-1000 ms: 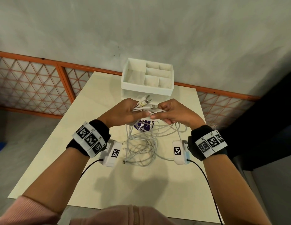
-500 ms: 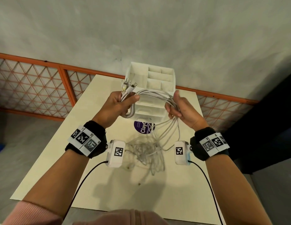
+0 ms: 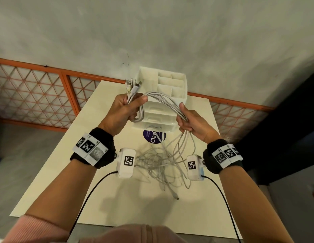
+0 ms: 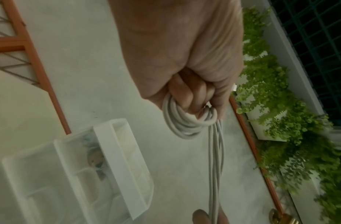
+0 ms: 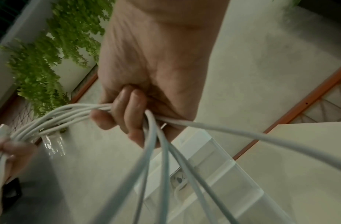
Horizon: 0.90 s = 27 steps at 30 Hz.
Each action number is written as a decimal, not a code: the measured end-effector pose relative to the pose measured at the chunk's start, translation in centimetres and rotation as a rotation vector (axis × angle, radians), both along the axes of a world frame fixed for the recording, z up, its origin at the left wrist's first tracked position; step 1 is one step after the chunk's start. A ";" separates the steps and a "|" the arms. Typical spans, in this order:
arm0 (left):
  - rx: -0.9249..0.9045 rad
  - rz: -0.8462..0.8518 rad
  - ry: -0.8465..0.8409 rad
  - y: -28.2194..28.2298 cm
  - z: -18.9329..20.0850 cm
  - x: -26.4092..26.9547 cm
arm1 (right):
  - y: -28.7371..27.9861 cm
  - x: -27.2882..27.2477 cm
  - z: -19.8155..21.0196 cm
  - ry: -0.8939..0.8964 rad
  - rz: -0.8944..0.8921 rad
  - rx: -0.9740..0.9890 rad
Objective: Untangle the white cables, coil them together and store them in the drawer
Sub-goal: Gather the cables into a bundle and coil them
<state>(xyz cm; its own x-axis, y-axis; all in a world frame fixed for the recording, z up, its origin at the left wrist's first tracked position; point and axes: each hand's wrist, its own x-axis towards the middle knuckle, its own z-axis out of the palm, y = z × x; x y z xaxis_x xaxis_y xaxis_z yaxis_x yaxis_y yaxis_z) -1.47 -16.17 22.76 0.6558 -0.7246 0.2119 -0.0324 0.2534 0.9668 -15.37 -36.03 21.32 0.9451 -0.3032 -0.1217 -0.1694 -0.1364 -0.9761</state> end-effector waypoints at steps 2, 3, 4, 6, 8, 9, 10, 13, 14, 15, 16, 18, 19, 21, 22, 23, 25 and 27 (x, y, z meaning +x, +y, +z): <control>-0.006 0.023 0.016 -0.2 -0.3 0.1 | -0.2 0.1 -0.2 -0.005 -0.015 0.031; -0.014 0.030 0.023 -0.3 -0.3 0.2 | -0.4 0.2 -0.3 -0.008 -0.002 0.056; -0.021 0.034 0.028 -0.4 -0.3 0.3 | -0.6 0.2 -0.5 -0.006 0.015 0.075; -0.030 0.042 0.031 -0.4 -0.4 0.6 | -0.9 0.1 -0.7 0.018 0.044 0.083; -0.033 0.055 0.031 -0.4 -0.5 0.7 | -1.1 0.1 -1.0 0.068 0.028 0.024; -0.031 0.060 0.028 -0.3 -0.6 0.8 | -1.1 -0.1 -1.1 0.097 0.006 -0.031; -0.026 0.065 0.024 -0.3 -0.7 0.9 | -1.1 -0.2 -1.2 0.117 -0.014 -0.073; 0.029 0.118 0.033 -0.3 -1.8 1.5 | -1.0 -0.7 -1.1 0.129 -0.076 -0.050; 0.069 0.158 0.039 -0.2 -2.4 1.8 | -1.0 -0.8 -0.9 0.131 -0.097 -0.055; 0.123 0.204 0.033 -0.1 -3.1 2.1 | -1.0 -0.9 -0.6 0.134 -0.113 -0.077; 0.192 0.251 0.002 -0.1 -3.8 2.4 | -1.0 -0.9 -0.3 0.137 -0.127 -0.119; 0.379 0.302 -0.135 0.0 -5.1 2.7 | -1.0 -0.7 0.4 0.158 -0.146 -0.274; 0.482 0.310 -0.211 -0.1 -5.5 2.6 | -1.0 -0.6 0.8 0.177 -0.149 -0.386; 0.593 0.341 -0.325 -0.3 -5.8 1.9 | -0.9 -0.3 1.3 0.218 -0.128 -0.588; 0.565 0.337 -0.364 -0.4 -5.6 1.4 | -0.7 -0.2 1.4 0.237 -0.109 -0.637; 0.496 0.304 -0.393 -0.5 -5.2 0.7 | -0.4 -0.1 1.5 0.250 -0.083 -0.661; 0.357 0.145 -0.417 -1.1 -4.3 -0.4 | 0.6 0.3 1.6 0.269 -0.016 -0.670; 0.337 -0.035 -0.454 -2.1 -3.8 -1.1 | 1.9 1.0 1.8 0.278 0.050 -0.640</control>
<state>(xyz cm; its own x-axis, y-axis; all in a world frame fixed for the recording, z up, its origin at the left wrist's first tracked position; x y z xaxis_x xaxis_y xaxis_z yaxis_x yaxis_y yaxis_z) -2.55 -18.23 18.99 0.5269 -0.8209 0.2202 -0.4611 -0.0585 0.8854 -14.33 -34.11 23.07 0.9194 -0.3533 -0.1730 -0.3799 -0.6839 -0.6228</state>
